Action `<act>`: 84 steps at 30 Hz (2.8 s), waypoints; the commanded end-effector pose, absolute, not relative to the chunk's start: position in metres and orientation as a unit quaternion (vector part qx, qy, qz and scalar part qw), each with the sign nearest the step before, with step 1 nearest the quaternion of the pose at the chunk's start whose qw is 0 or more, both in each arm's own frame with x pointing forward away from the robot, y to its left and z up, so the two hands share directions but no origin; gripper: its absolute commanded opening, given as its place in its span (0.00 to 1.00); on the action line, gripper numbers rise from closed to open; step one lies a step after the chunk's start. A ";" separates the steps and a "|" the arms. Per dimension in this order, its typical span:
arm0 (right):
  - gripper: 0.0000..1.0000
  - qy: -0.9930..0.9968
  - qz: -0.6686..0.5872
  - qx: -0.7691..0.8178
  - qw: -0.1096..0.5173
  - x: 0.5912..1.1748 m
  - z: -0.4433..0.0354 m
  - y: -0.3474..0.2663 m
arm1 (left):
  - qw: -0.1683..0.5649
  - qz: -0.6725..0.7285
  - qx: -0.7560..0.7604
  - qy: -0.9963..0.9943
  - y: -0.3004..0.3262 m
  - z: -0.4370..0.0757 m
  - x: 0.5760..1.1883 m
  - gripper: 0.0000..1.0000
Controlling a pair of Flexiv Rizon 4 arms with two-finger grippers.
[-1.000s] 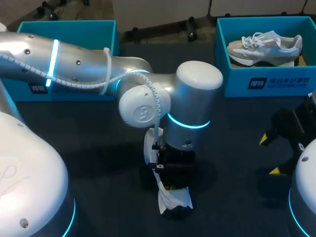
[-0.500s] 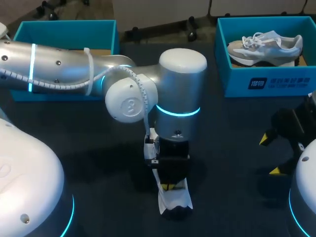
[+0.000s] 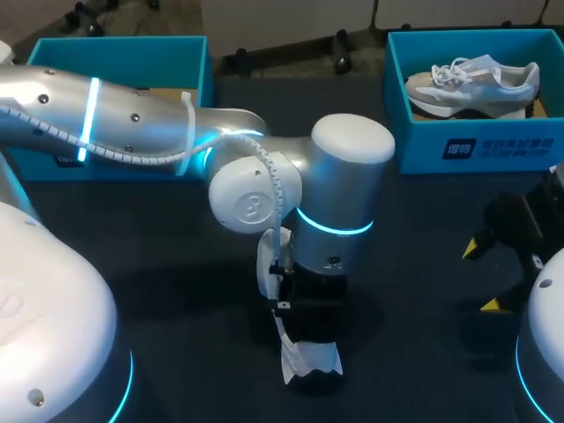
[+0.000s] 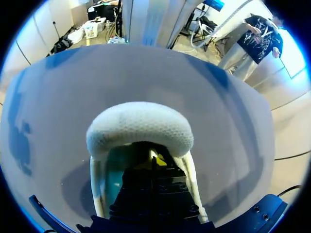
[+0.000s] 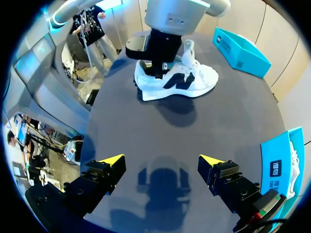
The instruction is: Take the shoe out of the shoebox, open the shoe tongue, remove and reinsert the insole, then place the shoe into the shoebox
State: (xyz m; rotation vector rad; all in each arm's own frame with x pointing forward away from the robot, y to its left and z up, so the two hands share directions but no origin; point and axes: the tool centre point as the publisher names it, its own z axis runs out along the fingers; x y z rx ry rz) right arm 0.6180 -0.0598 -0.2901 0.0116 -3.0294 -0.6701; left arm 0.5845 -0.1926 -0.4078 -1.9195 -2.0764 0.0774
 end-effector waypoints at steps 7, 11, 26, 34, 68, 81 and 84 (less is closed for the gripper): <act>1.00 -0.977 -0.214 0.003 0.019 0.617 -0.291 -0.060 | 0.093 0.041 -0.666 -0.739 -0.198 -0.407 0.592 0.00; 1.00 -0.977 -0.214 0.003 0.019 0.617 -0.291 -0.060 | 0.072 0.045 -0.664 -0.743 -0.202 -0.397 0.596 0.00; 1.00 -0.977 -0.214 0.003 0.019 0.617 -0.291 -0.060 | 0.084 0.055 -0.664 -0.741 -0.209 -0.413 0.601 0.00; 1.00 -0.977 -0.214 0.003 0.019 0.617 -0.291 -0.060 | 0.072 0.044 -0.660 -0.747 -0.200 -0.402 0.610 0.00; 1.00 -0.977 -0.214 0.003 0.019 0.617 -0.291 -0.060 | 0.040 -0.009 -0.656 -0.753 -0.208 -0.371 0.630 0.17; 1.00 -0.977 -0.214 0.003 0.019 0.617 -0.291 -0.060 | 0.033 0.004 -0.630 -0.776 -0.194 -0.362 0.638 0.66; 1.00 -0.977 -0.214 0.003 0.019 0.617 -0.291 -0.060 | 0.037 0.006 -0.627 -0.778 -0.194 -0.365 0.636 0.84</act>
